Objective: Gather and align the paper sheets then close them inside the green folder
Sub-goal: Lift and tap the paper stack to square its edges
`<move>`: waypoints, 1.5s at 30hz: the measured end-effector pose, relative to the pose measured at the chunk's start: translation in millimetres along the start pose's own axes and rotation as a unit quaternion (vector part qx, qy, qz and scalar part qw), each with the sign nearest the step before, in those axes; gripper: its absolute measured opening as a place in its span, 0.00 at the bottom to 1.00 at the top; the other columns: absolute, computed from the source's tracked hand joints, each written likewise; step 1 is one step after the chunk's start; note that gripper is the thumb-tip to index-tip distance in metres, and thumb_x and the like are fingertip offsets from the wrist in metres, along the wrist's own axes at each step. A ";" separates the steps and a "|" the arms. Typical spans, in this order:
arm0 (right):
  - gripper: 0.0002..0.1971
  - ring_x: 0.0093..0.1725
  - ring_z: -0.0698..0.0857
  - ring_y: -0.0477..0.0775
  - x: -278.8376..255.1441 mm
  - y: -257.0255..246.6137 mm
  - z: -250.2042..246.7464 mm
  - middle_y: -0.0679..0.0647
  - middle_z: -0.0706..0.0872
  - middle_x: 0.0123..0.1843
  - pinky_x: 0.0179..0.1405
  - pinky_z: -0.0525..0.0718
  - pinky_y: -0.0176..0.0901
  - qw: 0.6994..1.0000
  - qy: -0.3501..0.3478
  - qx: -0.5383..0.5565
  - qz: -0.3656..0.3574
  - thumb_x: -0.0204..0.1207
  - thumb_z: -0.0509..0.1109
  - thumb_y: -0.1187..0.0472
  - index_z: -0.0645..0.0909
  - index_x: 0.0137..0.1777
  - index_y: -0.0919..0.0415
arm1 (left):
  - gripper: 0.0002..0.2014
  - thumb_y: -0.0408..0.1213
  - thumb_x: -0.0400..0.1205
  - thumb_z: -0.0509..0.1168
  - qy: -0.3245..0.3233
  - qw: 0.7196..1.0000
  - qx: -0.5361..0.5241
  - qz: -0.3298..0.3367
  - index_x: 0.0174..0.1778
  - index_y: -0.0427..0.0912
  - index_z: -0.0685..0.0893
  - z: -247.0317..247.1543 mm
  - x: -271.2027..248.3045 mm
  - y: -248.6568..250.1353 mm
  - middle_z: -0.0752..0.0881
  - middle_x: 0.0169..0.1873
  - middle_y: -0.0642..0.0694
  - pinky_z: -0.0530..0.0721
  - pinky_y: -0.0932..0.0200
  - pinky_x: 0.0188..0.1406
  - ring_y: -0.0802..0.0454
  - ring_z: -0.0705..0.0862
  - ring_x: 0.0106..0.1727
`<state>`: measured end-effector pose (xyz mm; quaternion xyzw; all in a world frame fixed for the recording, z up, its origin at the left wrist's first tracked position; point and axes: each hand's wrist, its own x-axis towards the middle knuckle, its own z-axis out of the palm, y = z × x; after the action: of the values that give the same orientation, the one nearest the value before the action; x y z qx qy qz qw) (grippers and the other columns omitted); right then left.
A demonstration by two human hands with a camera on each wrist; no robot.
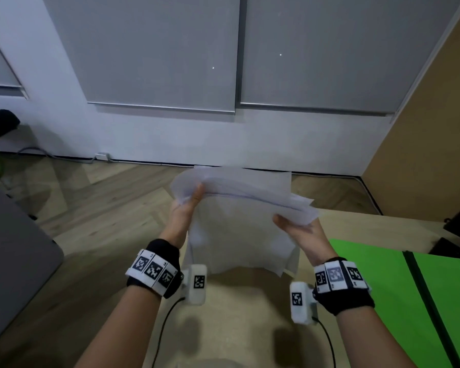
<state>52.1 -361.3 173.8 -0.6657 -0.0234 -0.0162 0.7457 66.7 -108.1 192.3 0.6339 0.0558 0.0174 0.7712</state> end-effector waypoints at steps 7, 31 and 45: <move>0.09 0.37 0.89 0.38 10.1 -8.7 17.0 0.46 0.92 0.40 0.45 0.85 0.44 0.992 0.119 -0.026 -0.024 0.67 0.79 0.62 0.88 0.47 0.57 | 0.55 0.87 0.47 0.58 0.028 0.996 0.083 -0.004 0.60 0.50 0.86 24.7 -1.9 34.8 0.86 0.60 0.47 0.73 0.44 0.75 0.50 0.83 0.63; 0.11 0.33 0.79 0.36 14.6 -16.8 35.1 0.43 0.83 0.31 0.43 0.78 0.36 0.957 0.275 0.029 -0.082 0.68 0.77 0.48 0.82 0.32 0.52 | 0.15 0.51 0.70 0.75 0.141 0.988 0.055 0.015 0.38 0.40 0.92 37.3 5.3 13.5 0.90 0.34 0.46 0.82 0.60 0.38 0.51 0.86 0.36; 0.13 0.58 0.83 0.42 14.1 -15.7 32.4 0.56 0.85 0.59 0.62 0.78 0.31 0.955 0.227 -0.007 -0.193 0.77 0.71 0.63 0.78 0.60 0.57 | 0.22 0.52 0.71 0.77 0.046 0.994 0.097 0.021 0.54 0.41 0.90 -1.6 8.9 -7.8 0.91 0.53 0.38 0.89 0.41 0.55 0.44 0.91 0.54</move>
<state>64.8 -330.8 193.8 -0.6327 0.0187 -0.3104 0.7092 75.0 -107.2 183.8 0.7056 0.0788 0.0573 0.7019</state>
